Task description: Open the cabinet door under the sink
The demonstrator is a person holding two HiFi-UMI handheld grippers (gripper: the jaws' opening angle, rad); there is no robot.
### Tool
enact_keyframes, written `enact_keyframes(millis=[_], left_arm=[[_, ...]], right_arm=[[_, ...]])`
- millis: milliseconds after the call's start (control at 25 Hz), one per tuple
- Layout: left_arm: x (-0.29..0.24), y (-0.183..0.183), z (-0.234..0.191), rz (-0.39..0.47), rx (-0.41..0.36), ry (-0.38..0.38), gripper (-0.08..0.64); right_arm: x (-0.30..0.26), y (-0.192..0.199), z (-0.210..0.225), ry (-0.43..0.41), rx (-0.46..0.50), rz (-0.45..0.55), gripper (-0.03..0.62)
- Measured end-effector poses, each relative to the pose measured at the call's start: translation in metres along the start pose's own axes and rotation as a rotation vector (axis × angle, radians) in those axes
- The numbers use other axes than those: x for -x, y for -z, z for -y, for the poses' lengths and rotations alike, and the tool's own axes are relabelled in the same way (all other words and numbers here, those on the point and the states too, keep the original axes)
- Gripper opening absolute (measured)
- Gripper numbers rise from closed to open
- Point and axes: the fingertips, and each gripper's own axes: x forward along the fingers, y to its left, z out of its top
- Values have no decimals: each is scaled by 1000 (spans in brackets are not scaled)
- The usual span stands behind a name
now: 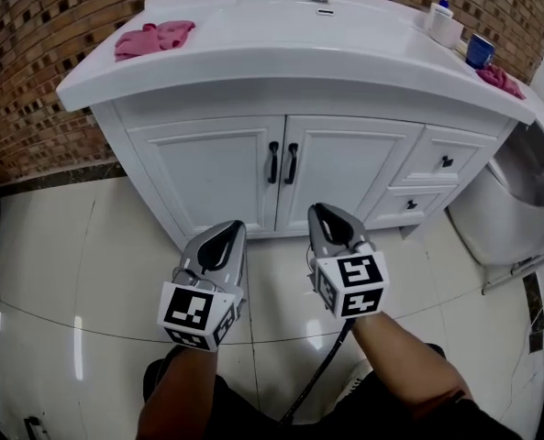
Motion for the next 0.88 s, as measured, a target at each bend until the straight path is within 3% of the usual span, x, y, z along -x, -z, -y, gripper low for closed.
enact_keyframes(millis=[200,480,880], left_arm=[[-21,17,-8,-14,11,17,3],[-42,29,-27,-13,38,12,3],[-55,48,-28,-58,21,50,3]], right_arm=[[-34,6,0,-16,76,12,92],[-70,-6,7,45,148,90,97],[-101,-7,9,73,97,131,124]])
